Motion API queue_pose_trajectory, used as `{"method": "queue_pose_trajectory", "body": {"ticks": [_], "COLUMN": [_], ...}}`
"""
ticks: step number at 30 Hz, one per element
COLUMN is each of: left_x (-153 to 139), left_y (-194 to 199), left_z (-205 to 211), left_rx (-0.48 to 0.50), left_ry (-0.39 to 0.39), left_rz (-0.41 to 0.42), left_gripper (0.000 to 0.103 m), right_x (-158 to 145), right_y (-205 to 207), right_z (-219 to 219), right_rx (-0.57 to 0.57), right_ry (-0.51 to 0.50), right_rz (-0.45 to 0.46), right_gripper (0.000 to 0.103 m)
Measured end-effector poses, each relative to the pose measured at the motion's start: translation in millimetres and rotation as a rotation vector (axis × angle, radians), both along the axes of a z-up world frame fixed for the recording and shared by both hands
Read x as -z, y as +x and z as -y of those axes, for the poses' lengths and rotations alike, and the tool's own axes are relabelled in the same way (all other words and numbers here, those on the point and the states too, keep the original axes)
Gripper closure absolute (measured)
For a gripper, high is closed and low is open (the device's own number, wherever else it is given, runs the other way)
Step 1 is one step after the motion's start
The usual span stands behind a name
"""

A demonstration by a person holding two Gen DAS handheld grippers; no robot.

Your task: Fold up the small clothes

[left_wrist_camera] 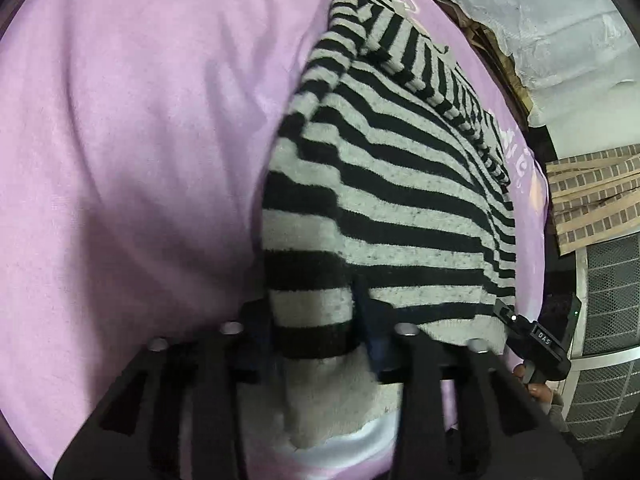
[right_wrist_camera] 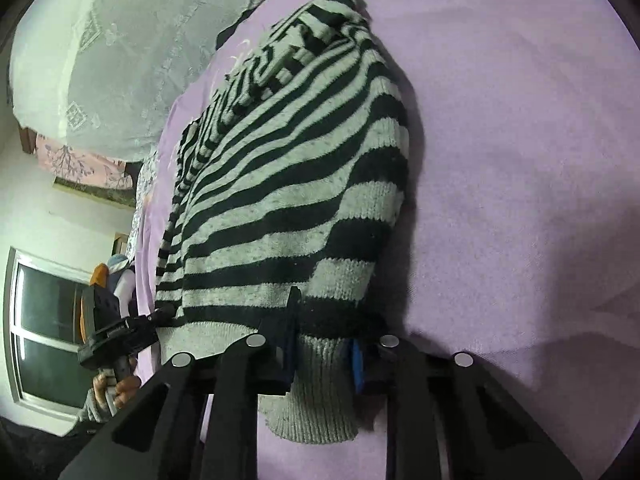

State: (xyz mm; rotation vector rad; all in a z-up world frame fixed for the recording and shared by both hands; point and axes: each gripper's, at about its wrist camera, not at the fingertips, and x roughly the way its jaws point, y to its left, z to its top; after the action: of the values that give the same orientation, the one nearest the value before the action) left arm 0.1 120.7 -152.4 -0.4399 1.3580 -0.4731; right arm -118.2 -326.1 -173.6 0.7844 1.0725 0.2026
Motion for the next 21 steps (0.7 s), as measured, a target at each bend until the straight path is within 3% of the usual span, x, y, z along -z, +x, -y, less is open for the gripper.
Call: {"method": "queue_pose_trajectory", "body": {"ticks": [2, 3, 4, 6, 8, 14, 21], "left_x": [-4, -6, -8, -8, -10, -28, -36], "left_y": [0, 0, 0, 0, 0, -11, -25], "left_z": [9, 15, 19, 18, 6, 11, -3], "left_rx": [0.022, 0.038, 0.048, 0.046, 0.010, 0.045, 0.104], "left_ry": [0.007, 0.041, 0.071, 0.150, 0.086, 0.105, 0.071], "left_rz": [0.018, 0.037, 0.053, 0.069, 0.041, 0.075, 0.025], "left_gripper": [0.041, 0.041, 0.047, 0.078, 0.089, 0.092, 0.092], "right_x": [0, 0, -3, -7, -14, -32, -42], "right_y": [1, 1, 2, 1, -1, -7, -28], "right_z": [-1, -2, -3, -6, -7, -9, -7], "right_rx": [0.007, 0.005, 0.000, -0.007, -0.021, -0.066, -0.178], "right_ry": [-0.003, -0.012, -0.035, -0.064, -0.089, -0.121, -0.099], "right_rz": [-0.001, 0.001, 0.002, 0.008, 0.012, 0.027, -0.003], "right_gripper": [0.084, 0.084, 0.087, 0.089, 0.090, 0.091, 0.091]}}
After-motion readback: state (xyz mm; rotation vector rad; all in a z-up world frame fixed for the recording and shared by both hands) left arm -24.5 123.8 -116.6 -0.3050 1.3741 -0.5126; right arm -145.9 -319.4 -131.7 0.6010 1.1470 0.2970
